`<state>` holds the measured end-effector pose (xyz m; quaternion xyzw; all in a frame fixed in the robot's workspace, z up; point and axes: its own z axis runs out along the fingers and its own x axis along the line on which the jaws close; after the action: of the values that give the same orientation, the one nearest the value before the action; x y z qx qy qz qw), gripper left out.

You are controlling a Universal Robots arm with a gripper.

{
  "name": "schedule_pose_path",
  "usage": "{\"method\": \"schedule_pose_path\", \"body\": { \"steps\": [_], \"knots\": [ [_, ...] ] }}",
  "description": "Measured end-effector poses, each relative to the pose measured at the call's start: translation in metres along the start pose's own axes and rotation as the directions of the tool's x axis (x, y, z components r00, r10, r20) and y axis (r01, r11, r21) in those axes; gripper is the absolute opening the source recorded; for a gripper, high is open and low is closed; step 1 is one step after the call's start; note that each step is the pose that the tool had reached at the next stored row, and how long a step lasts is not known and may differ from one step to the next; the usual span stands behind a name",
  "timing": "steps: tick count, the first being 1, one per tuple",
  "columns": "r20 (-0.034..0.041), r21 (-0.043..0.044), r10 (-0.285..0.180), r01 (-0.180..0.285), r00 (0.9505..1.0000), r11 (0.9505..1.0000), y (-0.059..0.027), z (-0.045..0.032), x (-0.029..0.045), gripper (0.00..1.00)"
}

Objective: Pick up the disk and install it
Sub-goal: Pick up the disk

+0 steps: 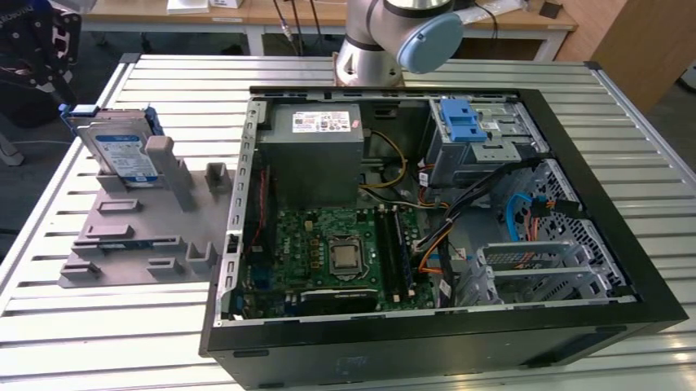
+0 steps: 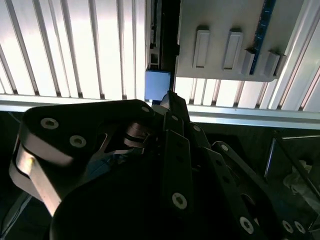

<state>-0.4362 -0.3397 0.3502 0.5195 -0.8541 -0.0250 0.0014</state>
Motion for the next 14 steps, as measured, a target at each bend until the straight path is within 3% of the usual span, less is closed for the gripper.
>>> {"method": "schedule_pose_path", "body": {
  "steps": [8, 14],
  "knots": [
    [-0.0032, -0.0015, -0.078, 0.078, 0.9969, 0.9969, -0.0001, 0.0006, 0.0000, 0.11],
    [-0.0008, 0.0046, -0.125, 0.125, 0.9921, 0.9921, -0.0002, 0.0022, 0.0000, 0.11]
  ]
}}
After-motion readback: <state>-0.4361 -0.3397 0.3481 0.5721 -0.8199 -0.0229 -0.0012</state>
